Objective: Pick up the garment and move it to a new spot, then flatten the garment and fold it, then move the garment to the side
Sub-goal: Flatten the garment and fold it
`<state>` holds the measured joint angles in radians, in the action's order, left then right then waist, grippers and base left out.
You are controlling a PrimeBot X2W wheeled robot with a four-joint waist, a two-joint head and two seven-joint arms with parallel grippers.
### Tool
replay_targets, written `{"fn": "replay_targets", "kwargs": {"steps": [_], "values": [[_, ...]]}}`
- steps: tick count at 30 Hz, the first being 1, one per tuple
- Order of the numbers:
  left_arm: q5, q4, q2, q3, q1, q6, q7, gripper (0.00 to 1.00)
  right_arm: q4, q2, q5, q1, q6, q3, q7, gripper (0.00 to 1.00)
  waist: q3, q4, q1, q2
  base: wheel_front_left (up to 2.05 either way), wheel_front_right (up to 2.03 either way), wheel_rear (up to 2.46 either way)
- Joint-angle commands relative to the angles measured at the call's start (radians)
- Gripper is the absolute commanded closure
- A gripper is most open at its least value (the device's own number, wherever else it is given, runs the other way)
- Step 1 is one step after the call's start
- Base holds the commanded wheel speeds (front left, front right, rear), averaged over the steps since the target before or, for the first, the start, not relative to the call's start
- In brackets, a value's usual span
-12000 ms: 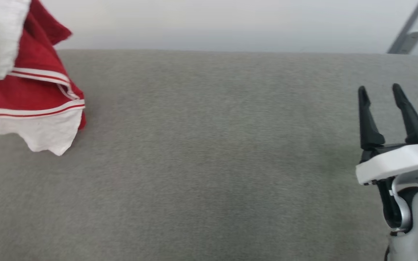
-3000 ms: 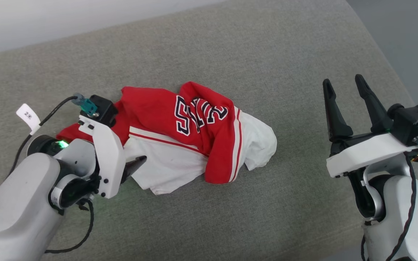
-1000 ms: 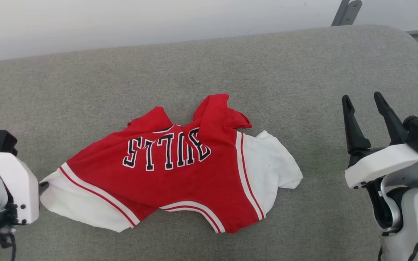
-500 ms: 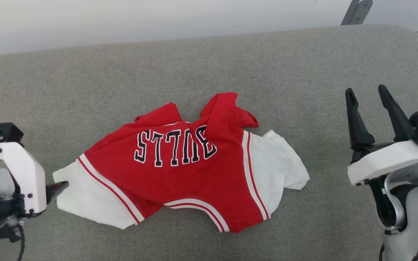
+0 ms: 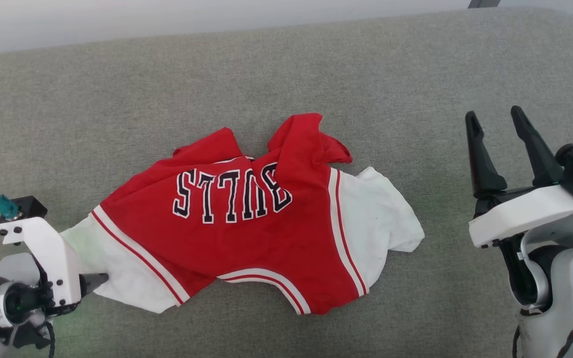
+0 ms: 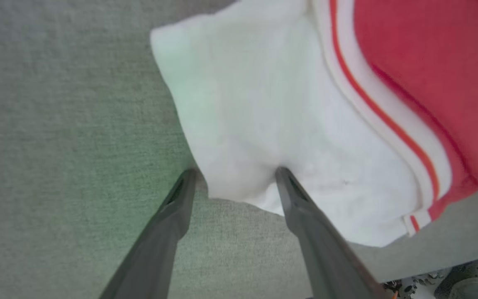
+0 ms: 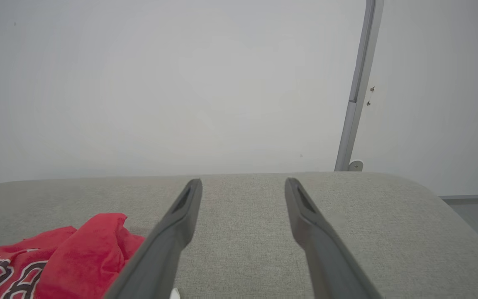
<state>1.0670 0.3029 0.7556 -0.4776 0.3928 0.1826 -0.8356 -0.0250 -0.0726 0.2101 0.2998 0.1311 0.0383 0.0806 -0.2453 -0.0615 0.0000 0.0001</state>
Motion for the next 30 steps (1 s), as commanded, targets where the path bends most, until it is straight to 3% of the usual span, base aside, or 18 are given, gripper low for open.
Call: {"fn": "replay_targets", "kwargs": {"steps": [1,6,11,20,24,30], "values": [[0.008,0.026,-0.021,-0.005,0.009,-0.012,0.013,1.00,0.002,0.002,0.004,0.013,-0.001,0.001,0.002,0.00,-0.006,-0.002,0.0000,-0.0001,0.00,0.00,0.00],[0.022,0.068,-0.027,0.005,0.031,-0.042,0.021,1.00,0.001,0.004,0.000,0.014,-0.001,0.007,0.002,0.00,-0.013,0.002,0.0000,-0.0001,0.00,0.00,0.00],[0.005,0.068,0.037,0.042,0.066,-0.062,0.047,1.00,-0.001,0.005,-0.002,0.013,-0.001,0.016,-0.002,0.00,-0.019,0.009,0.0000,-0.0001,0.00,0.00,0.00],[-0.030,0.043,0.178,0.099,0.059,-0.053,0.084,1.00,0.000,0.010,-0.003,0.004,-0.001,0.017,-0.009,0.00,-0.019,0.015,0.0000,-0.0001,0.00,0.00,0.00],[-0.008,0.027,0.182,0.117,0.051,-0.068,0.103,1.00,0.007,0.011,0.000,0.000,-0.001,0.015,-0.014,0.00,-0.014,0.016,0.0000,-0.0001,0.00,0.00,0.00],[0.021,-0.082,0.135,0.091,0.049,-0.092,0.068,1.00,0.010,0.012,-0.004,-0.013,-0.001,0.017,-0.013,0.00,-0.002,0.019,0.0000,-0.0001,0.00,0.00,0.00]]}}
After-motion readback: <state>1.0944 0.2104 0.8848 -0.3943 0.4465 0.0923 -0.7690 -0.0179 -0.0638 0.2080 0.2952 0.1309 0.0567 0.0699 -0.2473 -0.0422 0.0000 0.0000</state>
